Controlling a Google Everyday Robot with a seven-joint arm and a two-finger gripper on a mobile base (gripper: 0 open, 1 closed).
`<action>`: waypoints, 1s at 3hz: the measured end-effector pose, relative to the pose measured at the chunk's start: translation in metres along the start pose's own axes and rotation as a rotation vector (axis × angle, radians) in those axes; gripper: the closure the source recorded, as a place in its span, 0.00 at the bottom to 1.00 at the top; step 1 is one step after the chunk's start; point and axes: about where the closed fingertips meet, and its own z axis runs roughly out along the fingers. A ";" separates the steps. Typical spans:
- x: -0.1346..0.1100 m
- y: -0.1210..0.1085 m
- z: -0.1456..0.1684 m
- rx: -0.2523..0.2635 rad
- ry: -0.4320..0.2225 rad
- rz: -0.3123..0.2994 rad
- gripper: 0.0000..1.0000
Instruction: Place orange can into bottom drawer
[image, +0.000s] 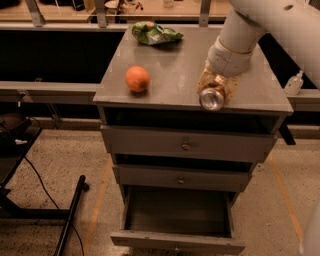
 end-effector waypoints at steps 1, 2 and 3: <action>-0.030 0.025 -0.032 -0.010 0.027 0.029 1.00; -0.034 0.026 -0.033 -0.007 0.038 0.026 1.00; -0.032 0.028 -0.029 0.012 0.033 0.027 1.00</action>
Offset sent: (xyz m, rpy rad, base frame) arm -0.0408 -0.0147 0.0237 -0.0151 -0.0154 -0.0341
